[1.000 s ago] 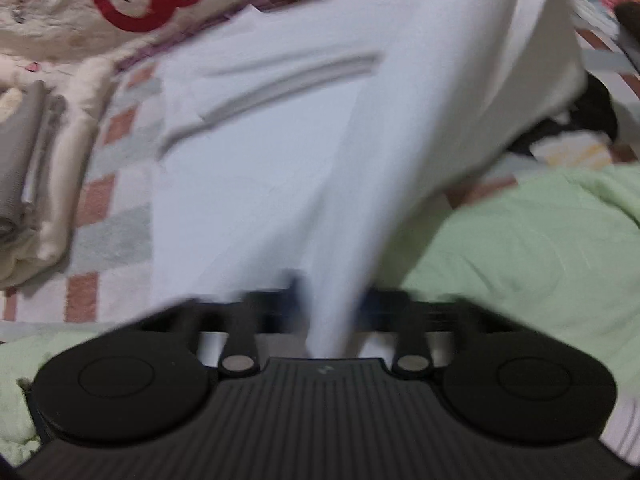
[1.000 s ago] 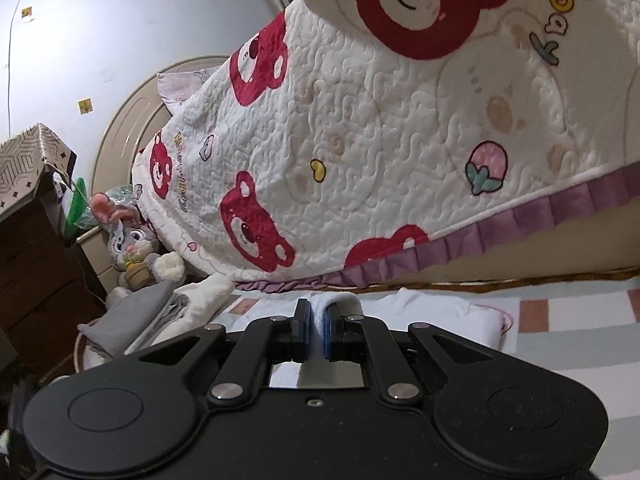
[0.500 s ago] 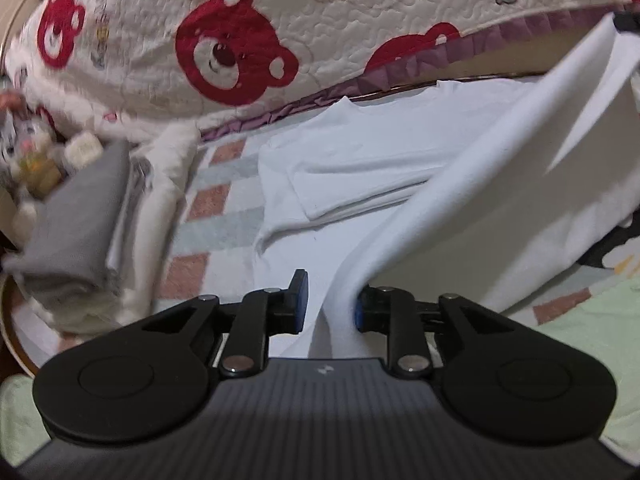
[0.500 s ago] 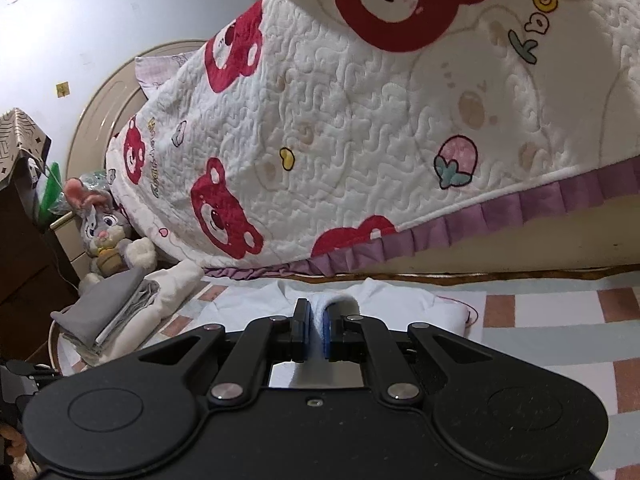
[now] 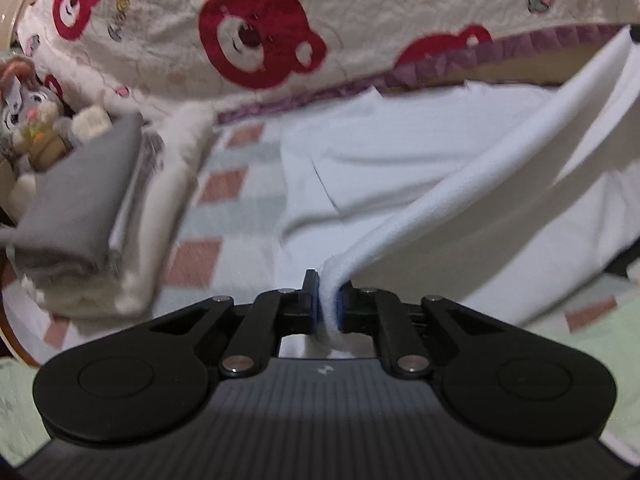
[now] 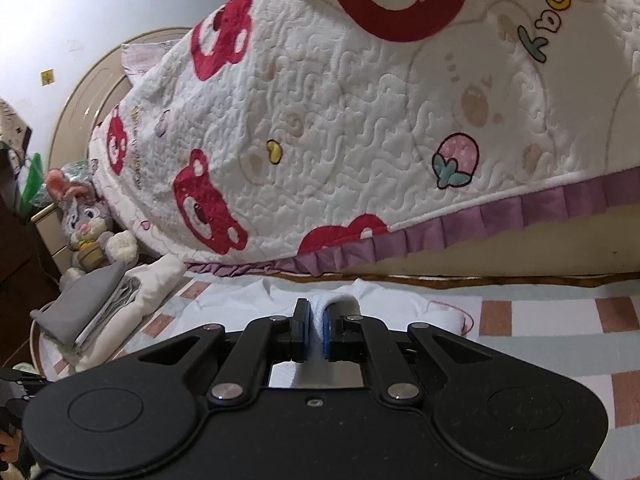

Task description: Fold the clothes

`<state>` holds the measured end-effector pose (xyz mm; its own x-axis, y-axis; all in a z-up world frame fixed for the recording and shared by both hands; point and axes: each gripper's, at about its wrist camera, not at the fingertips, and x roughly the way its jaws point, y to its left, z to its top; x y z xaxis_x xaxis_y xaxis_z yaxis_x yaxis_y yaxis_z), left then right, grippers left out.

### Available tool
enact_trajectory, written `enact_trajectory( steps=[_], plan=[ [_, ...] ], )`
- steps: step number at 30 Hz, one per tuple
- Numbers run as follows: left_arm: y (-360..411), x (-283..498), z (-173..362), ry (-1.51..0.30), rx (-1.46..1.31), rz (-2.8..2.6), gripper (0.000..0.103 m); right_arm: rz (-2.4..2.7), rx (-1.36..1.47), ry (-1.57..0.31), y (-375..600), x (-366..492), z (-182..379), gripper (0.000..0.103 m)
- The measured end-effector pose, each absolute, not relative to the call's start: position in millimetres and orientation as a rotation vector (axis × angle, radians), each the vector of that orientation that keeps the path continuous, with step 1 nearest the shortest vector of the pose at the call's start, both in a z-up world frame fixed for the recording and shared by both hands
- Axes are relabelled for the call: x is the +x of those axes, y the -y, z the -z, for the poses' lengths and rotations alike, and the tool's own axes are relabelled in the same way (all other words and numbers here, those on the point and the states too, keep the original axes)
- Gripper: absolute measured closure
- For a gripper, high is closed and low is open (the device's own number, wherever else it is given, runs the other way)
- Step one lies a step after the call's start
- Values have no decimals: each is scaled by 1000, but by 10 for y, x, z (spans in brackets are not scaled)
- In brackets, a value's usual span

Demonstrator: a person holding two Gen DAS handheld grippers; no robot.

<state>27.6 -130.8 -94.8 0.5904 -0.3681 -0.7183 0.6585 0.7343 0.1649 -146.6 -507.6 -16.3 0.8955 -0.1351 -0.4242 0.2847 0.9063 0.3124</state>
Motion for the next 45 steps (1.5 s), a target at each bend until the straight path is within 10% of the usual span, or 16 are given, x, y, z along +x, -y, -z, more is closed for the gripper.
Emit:
enact_trajectory(
  steps=[28, 45],
  plan=[
    [2305, 1604, 1207, -687, 478, 690, 94, 333, 674, -710, 6278, -344, 1008, 94],
    [1921, 2158, 1262, -744, 145, 762, 59, 326, 850, -909, 6884, 48, 1499, 95]
  ],
)
